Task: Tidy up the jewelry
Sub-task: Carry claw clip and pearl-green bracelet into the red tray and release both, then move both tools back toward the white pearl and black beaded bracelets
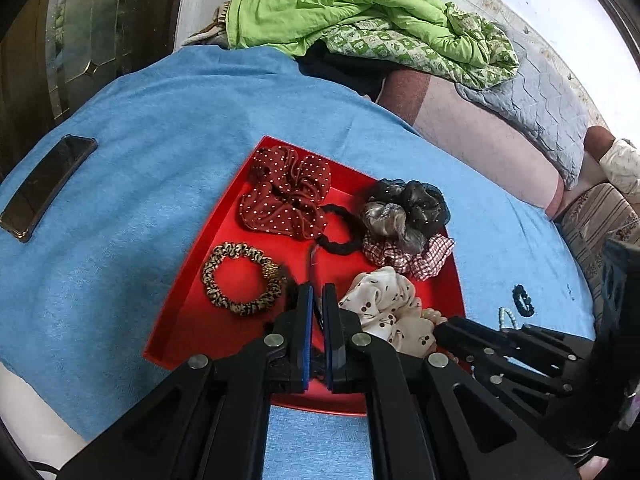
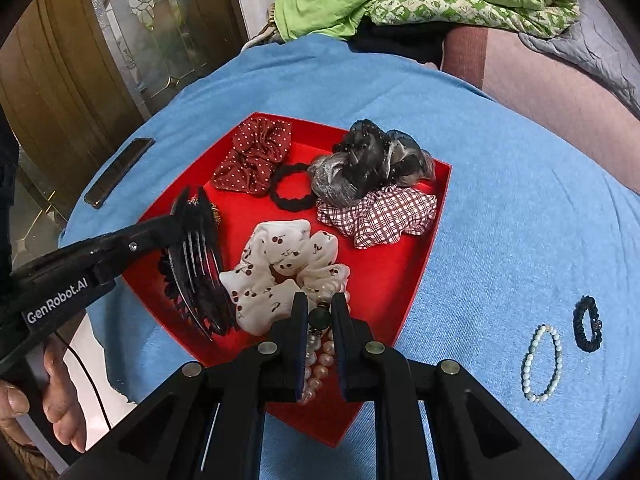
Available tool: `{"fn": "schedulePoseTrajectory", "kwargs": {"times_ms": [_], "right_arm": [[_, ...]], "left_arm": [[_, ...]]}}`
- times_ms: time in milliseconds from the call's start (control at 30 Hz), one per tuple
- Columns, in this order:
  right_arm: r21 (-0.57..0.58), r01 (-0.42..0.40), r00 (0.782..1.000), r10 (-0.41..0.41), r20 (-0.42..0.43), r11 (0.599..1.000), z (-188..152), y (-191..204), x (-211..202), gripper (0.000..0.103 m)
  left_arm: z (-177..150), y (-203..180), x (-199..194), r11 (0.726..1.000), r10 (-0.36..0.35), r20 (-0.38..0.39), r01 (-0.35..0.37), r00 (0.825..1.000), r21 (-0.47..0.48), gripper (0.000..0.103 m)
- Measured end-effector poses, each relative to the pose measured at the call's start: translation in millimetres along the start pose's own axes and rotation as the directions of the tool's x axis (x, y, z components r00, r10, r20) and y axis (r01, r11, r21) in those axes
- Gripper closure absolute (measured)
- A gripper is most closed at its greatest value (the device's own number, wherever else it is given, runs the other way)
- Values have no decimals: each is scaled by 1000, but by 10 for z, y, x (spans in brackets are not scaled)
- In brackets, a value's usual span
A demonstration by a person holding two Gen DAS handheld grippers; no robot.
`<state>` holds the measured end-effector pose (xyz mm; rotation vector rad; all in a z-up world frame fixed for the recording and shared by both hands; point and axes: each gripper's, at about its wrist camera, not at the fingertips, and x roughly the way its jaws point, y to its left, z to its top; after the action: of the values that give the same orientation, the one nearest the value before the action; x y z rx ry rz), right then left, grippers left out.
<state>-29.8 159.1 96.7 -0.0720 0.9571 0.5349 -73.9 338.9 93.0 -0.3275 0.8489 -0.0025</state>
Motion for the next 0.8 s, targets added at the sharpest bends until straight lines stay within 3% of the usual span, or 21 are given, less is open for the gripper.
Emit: {"fn": "schedulePoseTrajectory", "kwargs": {"times_ms": [67,167,200,433,500,567,633,800], "right_arm": [[0,2,1000,-2,-3,1000,6,4,27,90],[0,3,1000,-3,-8,1000,-2,4,53,89],[1,1,1000,-1,-10,1000,-4,5,59,89],[1,-29,999,29,-13,1000,-14,26,13,87],[-1,-40,999,40,-10,999,-30,42,-24,81],[-3,-47,999,47,-4,999,-48,58,-70,67],[-3,-56,998,56,6,998,-67,69,-129,59],[-14,-57,998,58,39,998,-118,92,-324,57]], "left_arm": [[6,-8,-11,1000,-2,2,2,1000,-6,91],[15,-6,-74,1000,-1,17,1,1000,-22,60],[17,2,-113,999,-9,26,10,1000,-36,58],[35,71,-352,995,-3,53,8,999,-99,57],[30,84,-414,994,11,62,-4,998,-111,55],[19,86,-481,992,40,72,-31,997,-121,52],[2,71,-537,991,67,80,-57,995,-119,51],[-48,-26,-640,989,126,90,-117,988,-93,51]]}}
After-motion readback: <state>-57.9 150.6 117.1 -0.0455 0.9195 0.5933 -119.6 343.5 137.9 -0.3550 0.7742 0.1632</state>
